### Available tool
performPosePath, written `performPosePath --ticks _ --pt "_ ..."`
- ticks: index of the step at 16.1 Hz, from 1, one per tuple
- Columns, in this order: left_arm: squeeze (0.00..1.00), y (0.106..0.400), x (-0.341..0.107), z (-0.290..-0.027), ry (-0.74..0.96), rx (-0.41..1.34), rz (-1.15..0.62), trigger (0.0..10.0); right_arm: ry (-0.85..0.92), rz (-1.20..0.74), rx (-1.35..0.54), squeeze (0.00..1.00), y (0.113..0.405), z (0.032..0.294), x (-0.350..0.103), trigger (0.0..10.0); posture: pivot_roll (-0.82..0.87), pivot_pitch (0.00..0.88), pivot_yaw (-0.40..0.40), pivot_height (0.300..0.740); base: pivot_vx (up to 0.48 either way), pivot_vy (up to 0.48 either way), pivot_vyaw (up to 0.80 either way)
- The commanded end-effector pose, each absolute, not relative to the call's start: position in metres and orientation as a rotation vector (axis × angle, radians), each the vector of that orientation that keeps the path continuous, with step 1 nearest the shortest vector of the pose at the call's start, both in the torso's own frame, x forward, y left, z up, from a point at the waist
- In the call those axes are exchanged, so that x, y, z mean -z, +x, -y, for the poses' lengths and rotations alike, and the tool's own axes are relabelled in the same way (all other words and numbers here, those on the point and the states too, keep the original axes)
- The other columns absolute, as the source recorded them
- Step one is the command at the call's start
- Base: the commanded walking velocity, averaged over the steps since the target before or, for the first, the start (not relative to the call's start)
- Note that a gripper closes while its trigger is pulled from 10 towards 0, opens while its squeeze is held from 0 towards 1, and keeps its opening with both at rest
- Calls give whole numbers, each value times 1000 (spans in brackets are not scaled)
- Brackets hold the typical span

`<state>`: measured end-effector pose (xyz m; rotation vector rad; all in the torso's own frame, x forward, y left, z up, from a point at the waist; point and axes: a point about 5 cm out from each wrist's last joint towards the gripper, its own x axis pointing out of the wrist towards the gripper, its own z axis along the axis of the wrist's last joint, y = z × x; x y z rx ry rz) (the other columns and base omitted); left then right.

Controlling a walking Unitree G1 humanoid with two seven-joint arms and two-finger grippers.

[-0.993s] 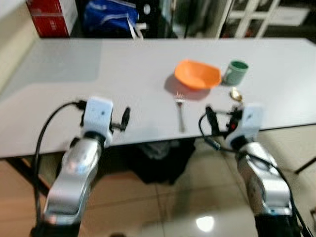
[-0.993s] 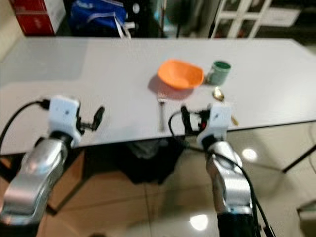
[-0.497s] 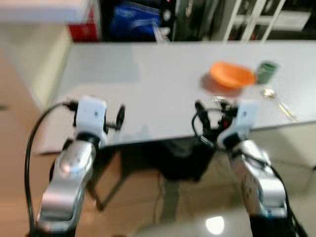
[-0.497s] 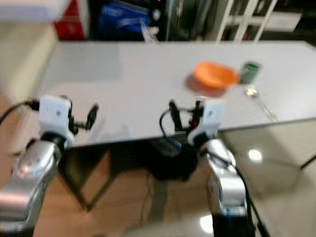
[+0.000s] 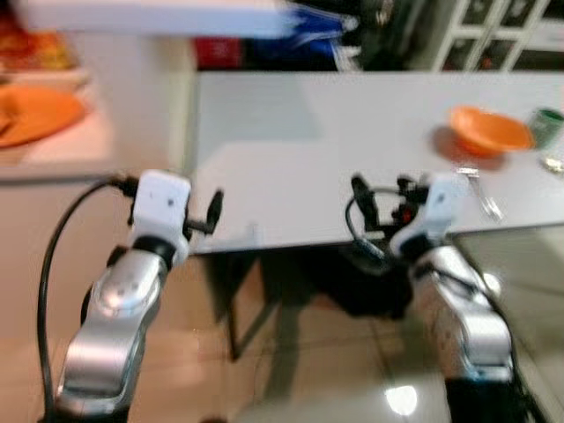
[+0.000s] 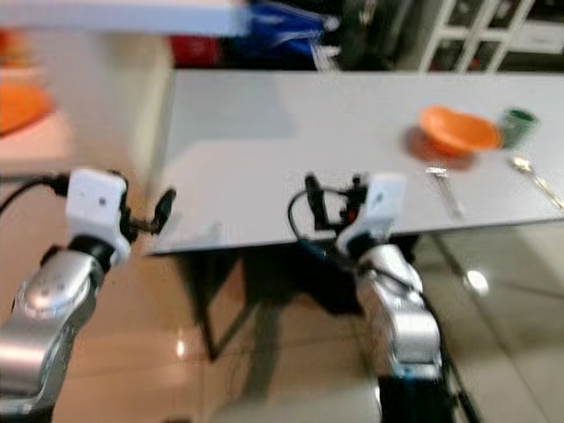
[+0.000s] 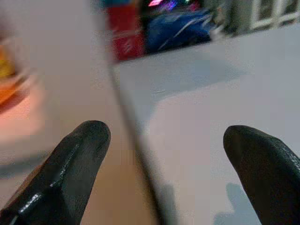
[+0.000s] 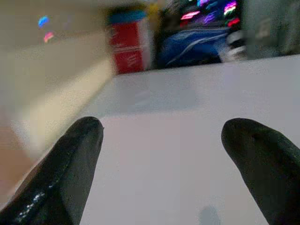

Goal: Setting the table

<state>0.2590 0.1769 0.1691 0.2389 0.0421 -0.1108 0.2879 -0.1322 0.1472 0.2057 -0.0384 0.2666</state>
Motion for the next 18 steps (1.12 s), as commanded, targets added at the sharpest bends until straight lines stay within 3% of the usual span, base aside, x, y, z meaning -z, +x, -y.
performPosePath --ticks 1,13,14,15,16,18 --pt "1000 259 -169 -174 190 128 -53 10000 191 57 -236 1000 283 141 -152 10000 45 0 -40 740 0 480 0" --pt "1000 279 -206 -165 205 170 60 10000 241 100 -231 1000 281 137 -175 10000 32 0 -37 740 0 480 0" --pt "196 280 -208 -165 212 138 63 10000 240 86 -225 1000 285 137 -173 10000 59 0 -54 740 0 480 0" --pt "0 279 -208 -166 229 108 67 10000 220 65 -224 1000 289 136 -170 10000 63 0 -54 740 0 0 0" --pt "0 276 -212 -162 234 136 99 10000 204 52 -240 0 292 132 -171 10000 80 0 -70 740 0 0 0" --pt "0 272 -217 -159 274 165 139 10000 206 50 -259 0 294 128 -172 10000 78 0 -76 740 0 0 0"
